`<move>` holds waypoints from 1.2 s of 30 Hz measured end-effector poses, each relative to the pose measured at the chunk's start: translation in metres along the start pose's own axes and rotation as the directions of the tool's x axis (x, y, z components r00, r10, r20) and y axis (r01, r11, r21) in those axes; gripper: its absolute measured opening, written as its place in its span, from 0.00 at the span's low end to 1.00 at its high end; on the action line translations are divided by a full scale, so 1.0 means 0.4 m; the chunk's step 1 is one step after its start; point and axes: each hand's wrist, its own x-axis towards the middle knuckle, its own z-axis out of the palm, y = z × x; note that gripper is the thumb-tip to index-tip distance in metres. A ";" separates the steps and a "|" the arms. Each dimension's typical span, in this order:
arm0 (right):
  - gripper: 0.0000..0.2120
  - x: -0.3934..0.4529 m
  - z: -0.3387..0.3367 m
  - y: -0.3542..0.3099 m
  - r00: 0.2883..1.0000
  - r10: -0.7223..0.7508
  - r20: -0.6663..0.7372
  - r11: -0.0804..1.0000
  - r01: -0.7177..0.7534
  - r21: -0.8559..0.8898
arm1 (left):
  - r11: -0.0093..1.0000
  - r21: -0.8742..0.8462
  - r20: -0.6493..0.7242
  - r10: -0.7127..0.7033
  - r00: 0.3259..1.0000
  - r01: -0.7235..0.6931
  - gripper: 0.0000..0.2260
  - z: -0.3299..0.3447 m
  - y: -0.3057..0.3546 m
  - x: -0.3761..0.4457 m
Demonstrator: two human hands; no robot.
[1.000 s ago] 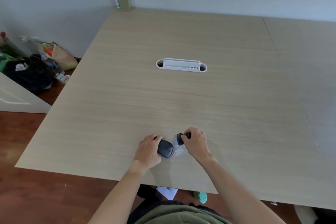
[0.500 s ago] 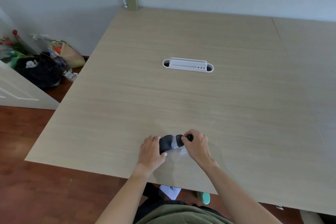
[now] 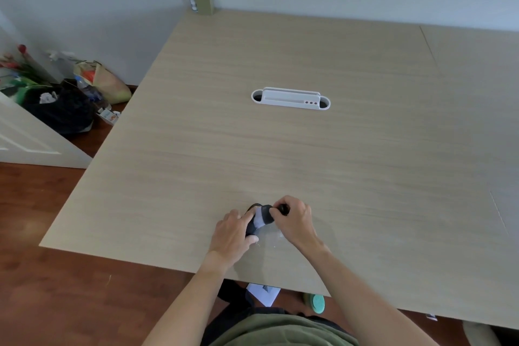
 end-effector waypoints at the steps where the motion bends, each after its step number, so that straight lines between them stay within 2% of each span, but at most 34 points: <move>1: 0.02 -0.004 0.005 0.002 1.000 0.008 0.029 1.000 -0.008 0.006 | 1.000 0.006 0.020 0.000 1.000 0.000 0.33 -0.001 0.000 0.002; 3: 0.02 -0.005 0.009 0.016 1.000 0.020 0.022 1.000 -0.020 -0.004 | 0.999 0.042 0.070 0.006 0.998 -0.009 0.37 -0.007 -0.002 0.006; 8: 0.03 -0.001 -0.019 0.033 0.993 0.047 -0.106 0.999 -0.048 -0.013 | 0.997 0.078 0.123 0.010 0.992 -0.019 0.38 -0.028 -0.005 0.016; 10: 0.02 -0.006 -0.025 0.023 0.996 0.057 -0.072 0.998 -0.055 0.040 | 0.999 0.049 0.134 0.009 0.991 -0.016 0.39 -0.029 -0.005 0.022; 14: 0.01 -0.020 0.000 0.013 0.989 0.051 0.137 0.997 -0.058 0.045 | 1.000 -0.007 0.162 0.005 0.987 -0.003 0.40 -0.032 -0.007 0.039; 15: 0.01 -0.023 0.008 0.016 0.989 0.052 0.141 0.998 -0.057 0.029 | 1.000 0.004 0.169 0.006 0.986 -0.007 0.41 -0.036 -0.006 0.044; 19: 0.03 -0.023 0.005 0.031 0.996 0.081 -0.036 0.996 -0.082 -0.032 | 0.999 0.043 0.177 -0.012 0.984 0.004 0.43 -0.050 0.000 0.056; 21: 0.03 -0.022 -0.001 0.032 0.994 0.078 -0.073 0.997 -0.079 -0.022 | 1.000 0.017 0.177 -0.019 0.984 0.016 0.44 -0.046 0.002 0.059; 25: 0.02 -0.027 -0.001 0.023 0.996 0.077 0.037 0.995 -0.079 0.057 | 1.000 -0.005 0.212 -0.026 0.977 0.027 0.44 -0.038 0.012 0.064; 27: 0.02 -0.023 -0.005 0.030 0.996 0.080 0.028 0.997 -0.081 0.019 | 0.998 0.066 0.202 -0.016 0.979 0.003 0.40 -0.038 0.013 0.069; 29: 0.02 -0.016 -0.015 0.041 0.995 0.086 -0.050 0.995 -0.088 -0.038 | 0.991 0.135 0.187 -0.007 0.982 -0.018 0.34 -0.044 0.017 0.073; 32: 0.02 -0.015 -0.031 0.039 0.990 0.078 -0.115 0.997 -0.079 -0.003 | 0.961 0.267 0.125 0.043 0.991 -0.075 0.29 -0.061 0.029 0.080; 34: 0.02 -0.023 -0.034 0.023 0.994 0.060 -0.087 0.998 -0.057 0.041 | 0.938 0.306 0.076 0.148 0.986 -0.164 0.32 -0.065 0.028 0.088; 36: 0.02 -0.033 -0.023 0.010 0.999 0.043 -0.012 0.997 -0.042 0.065 | 0.911 0.306 0.128 0.248 0.960 -0.276 0.33 -0.064 0.027 0.092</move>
